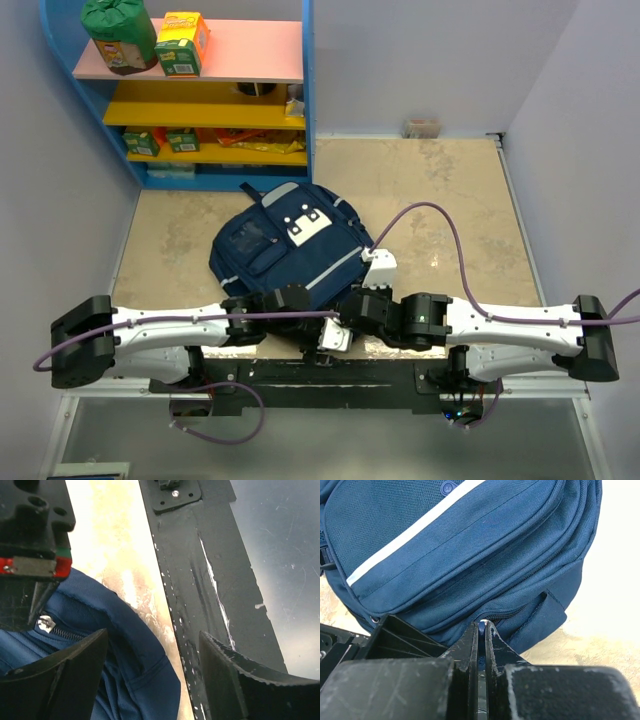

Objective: Pack the student bag
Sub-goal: Zip the student bag at the center of the board.

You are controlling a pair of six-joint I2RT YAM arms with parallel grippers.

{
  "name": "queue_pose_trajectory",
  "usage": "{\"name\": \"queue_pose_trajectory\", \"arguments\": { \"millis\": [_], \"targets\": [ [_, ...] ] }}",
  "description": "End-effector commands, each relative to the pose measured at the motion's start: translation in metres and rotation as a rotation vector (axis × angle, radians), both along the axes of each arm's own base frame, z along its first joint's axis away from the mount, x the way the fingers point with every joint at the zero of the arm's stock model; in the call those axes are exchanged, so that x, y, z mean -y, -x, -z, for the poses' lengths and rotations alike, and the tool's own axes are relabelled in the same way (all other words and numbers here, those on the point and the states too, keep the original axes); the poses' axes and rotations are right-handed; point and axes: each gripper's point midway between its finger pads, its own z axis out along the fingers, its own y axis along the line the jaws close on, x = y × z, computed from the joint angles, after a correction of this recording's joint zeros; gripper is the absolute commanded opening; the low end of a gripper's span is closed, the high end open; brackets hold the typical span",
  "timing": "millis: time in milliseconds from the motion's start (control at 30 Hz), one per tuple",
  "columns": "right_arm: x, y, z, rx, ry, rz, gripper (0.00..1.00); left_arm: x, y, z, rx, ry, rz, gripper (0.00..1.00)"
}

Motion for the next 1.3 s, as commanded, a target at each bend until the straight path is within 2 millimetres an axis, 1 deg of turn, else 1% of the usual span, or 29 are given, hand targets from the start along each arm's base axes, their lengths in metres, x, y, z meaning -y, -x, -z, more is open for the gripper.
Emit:
{"name": "queue_pose_trajectory", "arguments": {
  "millis": [0,33,100,167,200,233,333,367,400,467,567,600,667,733,767,800,833,867,900,933,1000,1067,1100,1133,1167,1200,1233,1267],
  "targets": [
    [-0.043,-0.006,-0.053,0.060,-0.235,0.007,0.00,0.004,-0.002,0.007,-0.015,0.012,-0.042,0.79],
    [-0.042,-0.006,-0.053,0.062,-0.233,0.007,0.00,0.006,-0.004,0.005,-0.011,0.030,-0.057,0.82],
    [-0.043,-0.005,-0.054,0.060,-0.238,0.004,0.00,0.012,-0.014,-0.008,-0.010,0.072,-0.123,0.83],
    [-0.043,-0.004,-0.053,0.058,-0.238,0.003,0.00,0.020,-0.017,-0.025,-0.025,0.111,-0.140,0.81],
    [-0.044,-0.004,-0.052,0.057,-0.236,0.002,0.00,0.021,-0.015,-0.027,-0.035,0.115,-0.132,0.80],
    [-0.044,-0.004,-0.052,0.057,-0.233,0.002,0.00,0.021,-0.012,-0.026,-0.041,0.111,-0.119,0.80],
    [-0.044,-0.005,-0.053,0.061,-0.233,0.004,0.00,0.011,-0.009,-0.004,-0.048,0.055,-0.119,0.81],
    [-0.044,-0.005,-0.054,0.061,-0.234,0.001,0.00,0.004,-0.008,0.006,-0.049,0.035,-0.127,0.81],
    [-0.043,-0.005,-0.056,0.064,-0.236,0.003,0.00,0.000,-0.007,0.010,-0.053,0.021,-0.130,0.82],
    [-0.042,-0.004,-0.057,0.065,-0.239,0.000,0.00,-0.004,-0.006,0.015,-0.063,0.010,-0.136,0.82],
    [-0.042,-0.004,-0.058,0.065,-0.241,0.002,0.00,-0.004,-0.013,0.013,-0.050,0.015,-0.174,0.82],
    [-0.042,-0.004,-0.058,0.063,-0.242,0.005,0.00,-0.004,-0.015,0.013,-0.046,0.012,-0.185,0.80],
    [-0.042,-0.003,-0.061,0.064,-0.244,0.004,0.00,-0.003,-0.019,0.011,-0.029,0.006,-0.199,0.74],
    [-0.042,-0.002,-0.065,0.067,-0.250,0.003,0.00,-0.005,-0.020,0.014,-0.019,-0.020,-0.196,0.54],
    [-0.043,-0.001,-0.068,0.069,-0.258,0.001,0.00,-0.006,-0.021,0.014,-0.003,-0.028,-0.189,0.40],
    [-0.044,-0.001,-0.070,0.070,-0.260,-0.001,0.00,-0.009,-0.019,0.018,0.003,-0.054,-0.177,0.15],
    [-0.044,-0.001,-0.072,0.071,-0.265,0.000,0.00,-0.009,-0.020,0.017,0.014,-0.060,-0.169,0.06],
    [-0.044,-0.001,-0.073,0.072,-0.270,0.000,0.00,-0.010,-0.021,0.018,0.035,-0.072,-0.153,0.00],
    [-0.044,0.000,-0.072,0.069,-0.267,-0.004,0.00,-0.013,-0.019,0.022,0.040,-0.096,-0.140,0.00],
    [-0.044,0.001,-0.072,0.068,-0.267,-0.004,0.00,-0.012,-0.019,0.019,0.055,-0.095,-0.122,0.00],
    [-0.042,0.002,-0.067,0.060,-0.255,0.000,0.00,-0.021,-0.015,0.025,0.071,-0.153,-0.083,0.00],
    [-0.036,0.001,-0.057,0.059,-0.231,0.015,0.00,-0.020,-0.013,0.015,0.096,-0.156,-0.032,0.00],
    [-0.030,0.001,-0.050,0.049,-0.210,0.033,0.00,-0.029,-0.009,0.017,0.093,-0.202,-0.006,0.00],
    [-0.026,0.001,-0.045,0.046,-0.197,0.043,0.00,-0.024,-0.009,0.002,0.108,-0.183,0.018,0.00],
    [-0.019,0.001,-0.035,0.041,-0.175,0.056,0.00,-0.025,-0.004,-0.004,0.101,-0.180,0.057,0.00],
    [-0.012,0.002,-0.032,0.034,-0.175,0.070,0.00,-0.034,-0.001,-0.003,0.078,-0.217,0.079,0.00],
    [-0.007,0.002,-0.027,0.030,-0.166,0.079,0.00,-0.032,-0.001,-0.016,0.089,-0.197,0.100,0.00],
    [0.002,0.003,-0.018,0.029,-0.136,0.086,0.00,-0.039,0.005,-0.016,0.058,-0.215,0.128,0.00]
  ]
}}
